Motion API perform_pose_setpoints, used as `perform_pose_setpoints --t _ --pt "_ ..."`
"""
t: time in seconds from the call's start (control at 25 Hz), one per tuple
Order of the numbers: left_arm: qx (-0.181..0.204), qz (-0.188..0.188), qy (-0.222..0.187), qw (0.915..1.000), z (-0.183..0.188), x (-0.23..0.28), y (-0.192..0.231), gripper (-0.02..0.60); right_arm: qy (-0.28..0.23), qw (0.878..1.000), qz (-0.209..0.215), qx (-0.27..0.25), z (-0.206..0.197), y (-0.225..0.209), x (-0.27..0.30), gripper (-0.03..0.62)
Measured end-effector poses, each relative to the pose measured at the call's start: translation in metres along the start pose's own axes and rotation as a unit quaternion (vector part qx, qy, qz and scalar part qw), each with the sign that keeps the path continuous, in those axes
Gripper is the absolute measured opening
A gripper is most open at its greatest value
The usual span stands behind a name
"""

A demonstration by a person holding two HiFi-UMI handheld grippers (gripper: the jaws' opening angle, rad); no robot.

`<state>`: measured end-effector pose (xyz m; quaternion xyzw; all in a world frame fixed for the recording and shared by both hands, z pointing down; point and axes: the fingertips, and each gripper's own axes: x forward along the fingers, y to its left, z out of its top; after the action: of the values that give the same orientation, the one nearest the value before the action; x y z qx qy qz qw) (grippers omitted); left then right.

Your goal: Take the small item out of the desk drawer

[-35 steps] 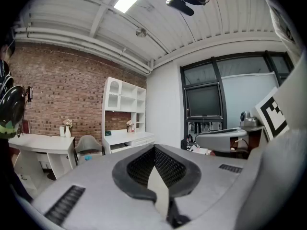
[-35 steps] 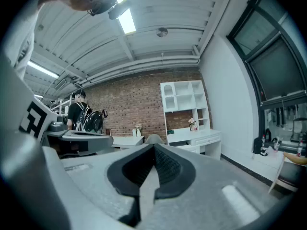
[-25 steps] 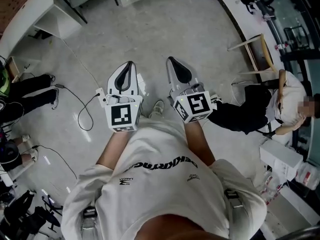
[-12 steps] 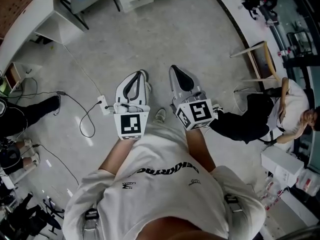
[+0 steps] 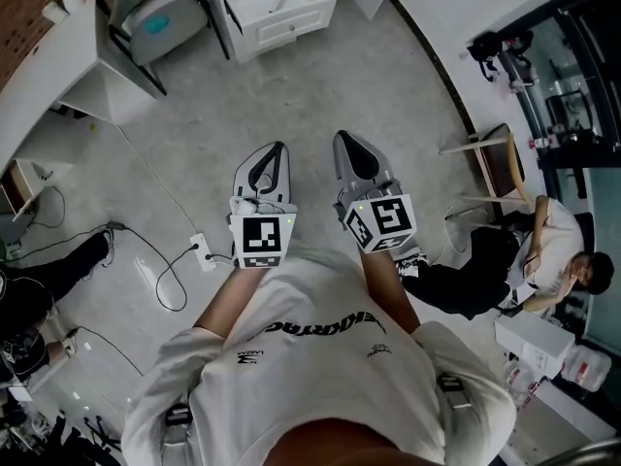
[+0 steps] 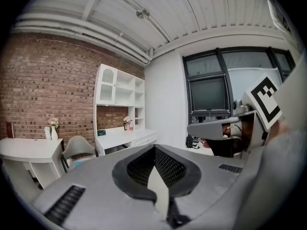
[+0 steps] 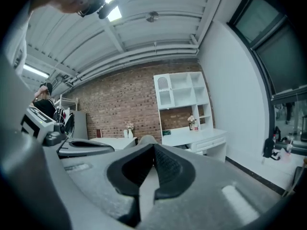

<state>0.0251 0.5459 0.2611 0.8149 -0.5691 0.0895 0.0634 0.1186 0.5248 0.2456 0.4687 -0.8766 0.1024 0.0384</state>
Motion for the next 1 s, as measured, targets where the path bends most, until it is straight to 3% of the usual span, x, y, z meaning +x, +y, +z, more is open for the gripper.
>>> perform_pose_setpoints --t 0.24,0.4,0.64,1.0 --pt "0.001 -0.006 0.004 1.0 0.039 0.089 0.106 -0.003 -0.008 1.0 -0.014 -0.01 0.048 -0.005 0.126 -0.002" --pt "0.003 -0.02 0.012 0.9997 0.052 0.136 0.153 -0.003 0.0 0.999 -0.031 -0.01 0.06 -0.012 0.188 -0.002" --pt "0.001 -0.034 0.022 0.9992 0.051 0.189 0.185 -0.003 0.007 0.999 -0.05 -0.008 0.066 -0.035 0.246 -0.002" --pt "0.007 -0.029 0.043 0.9986 0.035 0.271 0.215 -0.003 0.004 0.999 -0.041 -0.005 0.056 -0.077 0.317 -0.002"
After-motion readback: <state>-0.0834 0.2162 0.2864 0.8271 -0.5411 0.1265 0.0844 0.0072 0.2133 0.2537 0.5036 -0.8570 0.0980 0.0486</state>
